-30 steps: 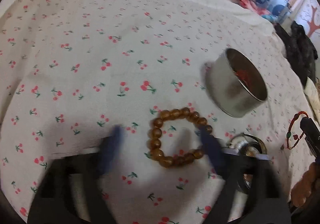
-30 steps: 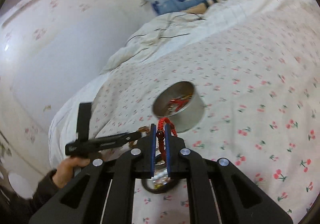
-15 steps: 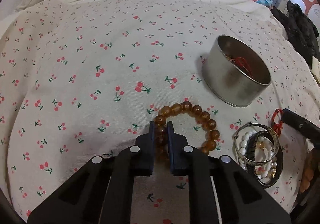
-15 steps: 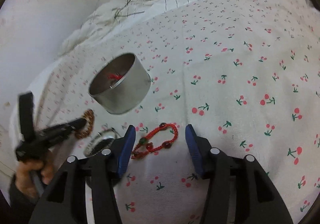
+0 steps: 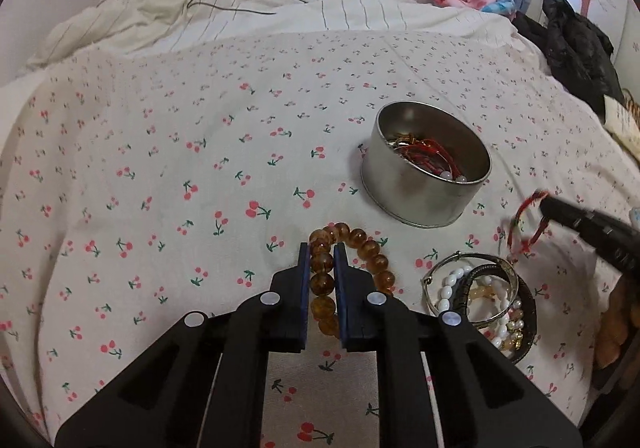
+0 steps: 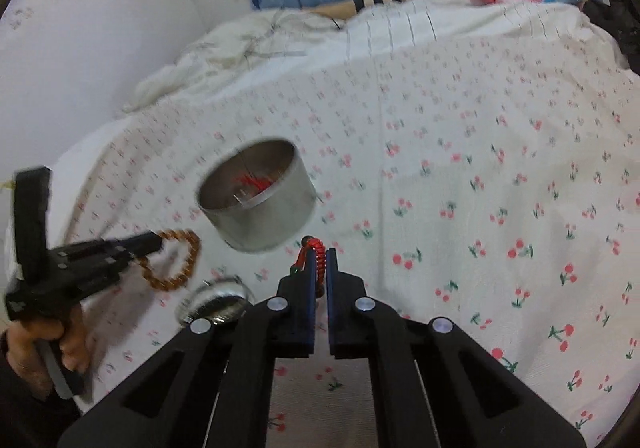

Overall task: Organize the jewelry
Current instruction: 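Grasp a red cord bracelet from the tray with the right tool, then drop amber bracelet in tin with left tool while right tool drops red cord bracelet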

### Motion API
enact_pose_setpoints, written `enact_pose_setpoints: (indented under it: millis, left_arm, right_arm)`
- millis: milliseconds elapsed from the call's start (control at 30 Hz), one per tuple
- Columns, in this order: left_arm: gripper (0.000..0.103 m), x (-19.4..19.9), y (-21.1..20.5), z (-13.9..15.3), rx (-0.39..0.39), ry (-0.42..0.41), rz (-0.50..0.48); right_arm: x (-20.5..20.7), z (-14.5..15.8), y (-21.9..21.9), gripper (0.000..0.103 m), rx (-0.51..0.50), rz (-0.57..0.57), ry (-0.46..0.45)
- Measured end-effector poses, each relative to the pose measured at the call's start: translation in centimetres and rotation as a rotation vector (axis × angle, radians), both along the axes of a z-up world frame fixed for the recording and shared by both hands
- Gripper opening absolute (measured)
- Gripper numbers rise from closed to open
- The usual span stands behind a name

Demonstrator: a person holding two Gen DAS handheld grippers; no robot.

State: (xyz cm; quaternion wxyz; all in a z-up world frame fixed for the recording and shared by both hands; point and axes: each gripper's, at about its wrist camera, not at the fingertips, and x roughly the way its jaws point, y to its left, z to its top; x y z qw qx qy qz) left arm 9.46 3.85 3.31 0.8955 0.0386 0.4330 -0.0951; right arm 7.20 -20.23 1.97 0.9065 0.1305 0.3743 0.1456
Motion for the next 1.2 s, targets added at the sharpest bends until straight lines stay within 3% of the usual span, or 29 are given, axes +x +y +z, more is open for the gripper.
enact_pose_setpoints:
  millis: [233,600,900,1200]
  left_arm:
    - [0.01,-1.1,-0.8,1.0,0.053,-0.045,-0.007]
    - [0.01,-2.2,-1.8,4.9,0.026,-0.134,-0.049]
    - [0.01,-3.0,-3.8,7.0,0.067,-0.205,-0.074]
    - [0.01,-2.0,-4.6,10.4,0.006,-0.248,-0.103]
  right_arm:
    - [-0.4,1.7,0.1,0.005,0.047,0.022,-0.078]
    - [-1.5,5.2,1.0,0.005,0.09,0.079,-0.206]
    - [-1.6,6.0,0.6,0.005,0.122,0.08,-0.221]
    - [0.5,7.6,0.6,0.005,0.154,0.101,-0.239]
